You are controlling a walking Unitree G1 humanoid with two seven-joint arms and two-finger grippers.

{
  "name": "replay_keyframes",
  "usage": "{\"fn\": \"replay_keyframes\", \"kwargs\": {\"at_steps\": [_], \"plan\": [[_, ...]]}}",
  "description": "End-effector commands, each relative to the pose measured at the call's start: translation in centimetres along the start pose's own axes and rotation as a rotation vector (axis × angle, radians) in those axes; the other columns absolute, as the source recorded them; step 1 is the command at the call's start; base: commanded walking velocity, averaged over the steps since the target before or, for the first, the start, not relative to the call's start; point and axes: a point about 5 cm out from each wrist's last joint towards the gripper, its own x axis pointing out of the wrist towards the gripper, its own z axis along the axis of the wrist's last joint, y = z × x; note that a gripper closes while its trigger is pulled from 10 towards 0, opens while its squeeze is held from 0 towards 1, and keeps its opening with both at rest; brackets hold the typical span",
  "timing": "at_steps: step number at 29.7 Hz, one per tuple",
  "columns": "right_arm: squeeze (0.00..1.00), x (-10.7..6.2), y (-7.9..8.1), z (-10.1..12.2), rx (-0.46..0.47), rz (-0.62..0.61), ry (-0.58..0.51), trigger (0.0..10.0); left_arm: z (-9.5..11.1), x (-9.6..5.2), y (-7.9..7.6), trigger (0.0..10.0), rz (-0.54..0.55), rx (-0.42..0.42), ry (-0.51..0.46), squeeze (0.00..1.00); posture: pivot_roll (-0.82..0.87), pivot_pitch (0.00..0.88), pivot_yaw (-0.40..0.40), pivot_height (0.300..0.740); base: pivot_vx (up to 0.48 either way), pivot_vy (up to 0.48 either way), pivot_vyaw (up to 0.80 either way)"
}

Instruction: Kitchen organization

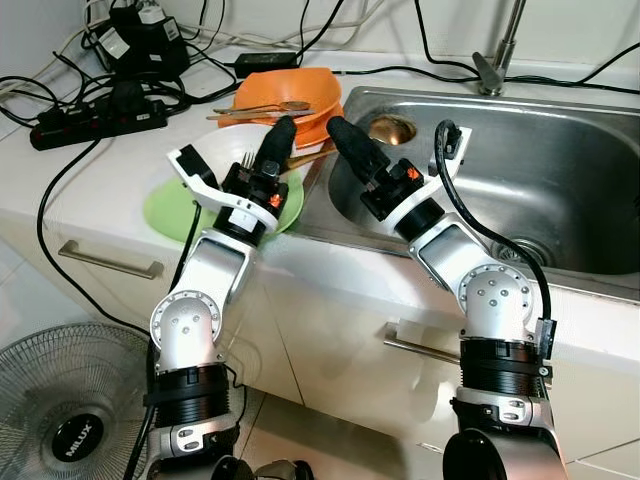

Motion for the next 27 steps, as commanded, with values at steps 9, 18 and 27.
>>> {"fn": "replay_keyframes", "kwargs": {"at_steps": [9, 18, 27], "plan": [[0.0, 1.0, 0.8, 0.4, 0.045, 0.033, -0.058, 0.0, 0.7, -0.4, -0.6, 0.0, -0.021, 0.022, -0.022, 0.0, -0.02, 0.063, 0.137, 0.74, 0.0, 0.0, 0.0], [0.0, 1.0, 0.3, 0.3, 0.069, 0.004, -0.053, 0.0, 0.8, -0.2, -0.8, 0.0, -0.016, 0.027, -0.029, 0.0, -0.02, 0.058, 0.14, 0.74, 0.0, 0.0, 0.0], [0.0, 1.0, 0.0, 0.5, 0.066, -0.019, -0.059, 0.0, 0.9, 0.1, -0.5, 0.0, 0.005, 0.056, -0.023, 0.0, -0.02, 0.051, 0.139, 0.74, 0.0, 0.0, 0.0]]}}
